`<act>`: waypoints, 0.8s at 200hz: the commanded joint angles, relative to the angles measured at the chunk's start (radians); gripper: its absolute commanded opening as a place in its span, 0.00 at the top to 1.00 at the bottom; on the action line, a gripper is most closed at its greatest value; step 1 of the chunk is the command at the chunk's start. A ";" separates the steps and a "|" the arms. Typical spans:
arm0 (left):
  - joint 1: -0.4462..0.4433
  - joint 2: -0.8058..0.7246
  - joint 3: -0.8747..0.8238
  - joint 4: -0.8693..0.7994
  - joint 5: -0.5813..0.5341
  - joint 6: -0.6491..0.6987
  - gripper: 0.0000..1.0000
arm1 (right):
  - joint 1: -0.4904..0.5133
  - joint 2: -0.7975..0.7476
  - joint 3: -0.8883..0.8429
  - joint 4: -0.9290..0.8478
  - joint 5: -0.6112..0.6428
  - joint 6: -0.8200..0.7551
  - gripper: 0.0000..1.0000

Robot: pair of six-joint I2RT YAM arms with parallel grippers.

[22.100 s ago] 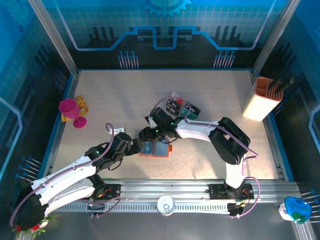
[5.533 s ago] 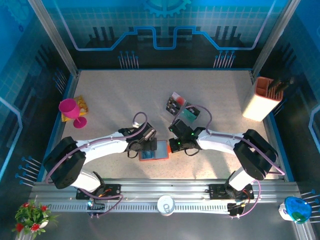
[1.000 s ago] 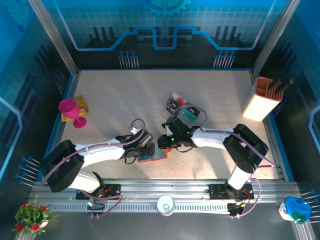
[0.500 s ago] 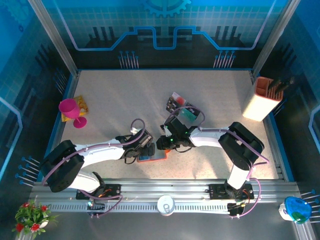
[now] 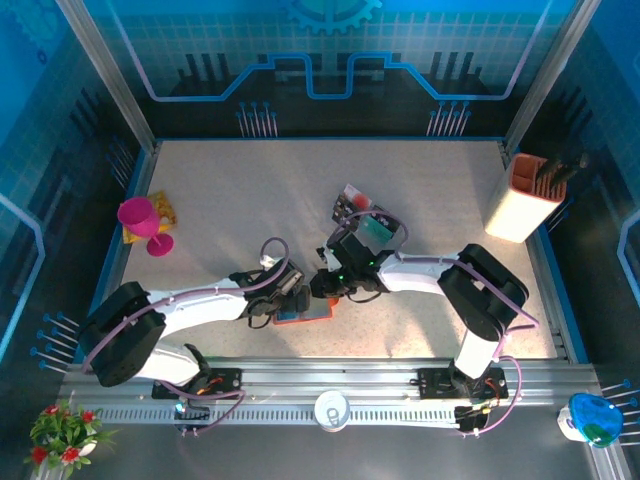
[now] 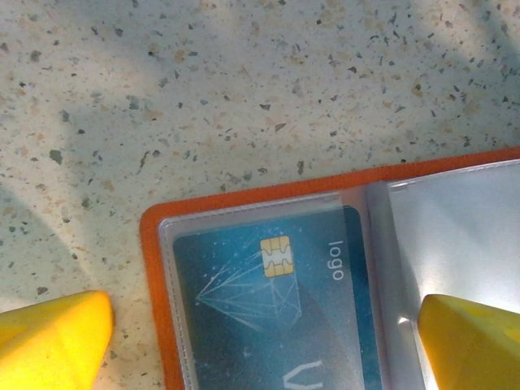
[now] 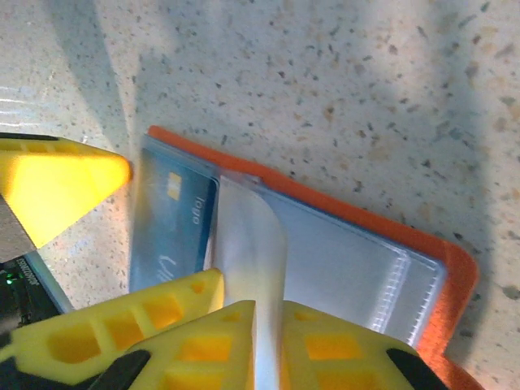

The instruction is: Put the credit cards into the card holder

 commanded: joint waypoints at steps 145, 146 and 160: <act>0.129 -0.485 -0.063 -0.212 -0.102 -0.084 0.01 | 0.158 0.071 0.197 -0.044 -0.024 0.075 0.39; 0.131 -0.488 -0.064 -0.214 -0.104 -0.084 0.01 | 0.158 0.073 0.199 -0.043 -0.025 0.076 0.39; 0.140 -0.525 -0.072 -0.226 -0.110 -0.087 0.01 | 0.169 0.117 0.231 -0.042 -0.035 0.088 0.39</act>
